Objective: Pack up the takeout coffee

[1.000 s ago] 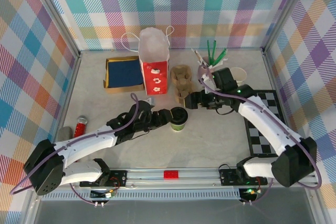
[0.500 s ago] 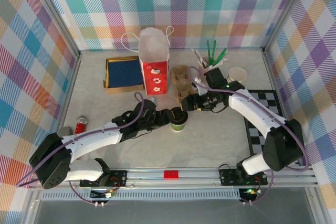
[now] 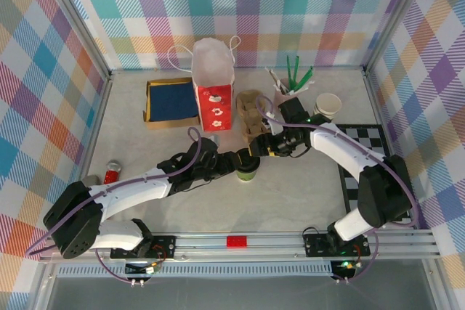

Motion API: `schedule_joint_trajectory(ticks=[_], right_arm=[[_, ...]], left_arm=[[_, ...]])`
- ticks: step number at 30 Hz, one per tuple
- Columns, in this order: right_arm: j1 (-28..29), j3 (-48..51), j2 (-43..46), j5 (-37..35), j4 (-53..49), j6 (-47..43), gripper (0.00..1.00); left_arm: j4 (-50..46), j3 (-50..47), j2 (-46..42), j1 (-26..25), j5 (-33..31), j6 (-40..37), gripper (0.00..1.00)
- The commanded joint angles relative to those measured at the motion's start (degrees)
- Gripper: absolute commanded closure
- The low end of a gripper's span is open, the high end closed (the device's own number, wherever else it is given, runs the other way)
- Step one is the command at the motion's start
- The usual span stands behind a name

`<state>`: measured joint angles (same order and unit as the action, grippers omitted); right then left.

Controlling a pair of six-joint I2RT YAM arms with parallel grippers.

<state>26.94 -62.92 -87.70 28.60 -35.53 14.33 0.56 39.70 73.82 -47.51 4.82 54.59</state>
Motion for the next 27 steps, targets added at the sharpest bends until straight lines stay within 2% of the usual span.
schedule_joint_trajectory(ticks=[1, 18, 27], right_arm=[[-0.1, 0.7, -1.1, 1.7, 1.4, -0.1, 0.28], [-0.1, 5.8, -1.7, -0.2, 5.1, 1.6, 0.39], [-0.1, 7.9, -0.8, -0.9, 6.3, 2.6, 0.42]], left_arm=[[0.5, 1.6, 1.1, -0.6, -0.8, -0.1, 0.45], [-1.4, 1.6, 1.4, -0.6, -1.8, -0.7, 0.5], [-2.8, 1.5, 1.2, -0.6, -2.6, -1.0, 0.51]])
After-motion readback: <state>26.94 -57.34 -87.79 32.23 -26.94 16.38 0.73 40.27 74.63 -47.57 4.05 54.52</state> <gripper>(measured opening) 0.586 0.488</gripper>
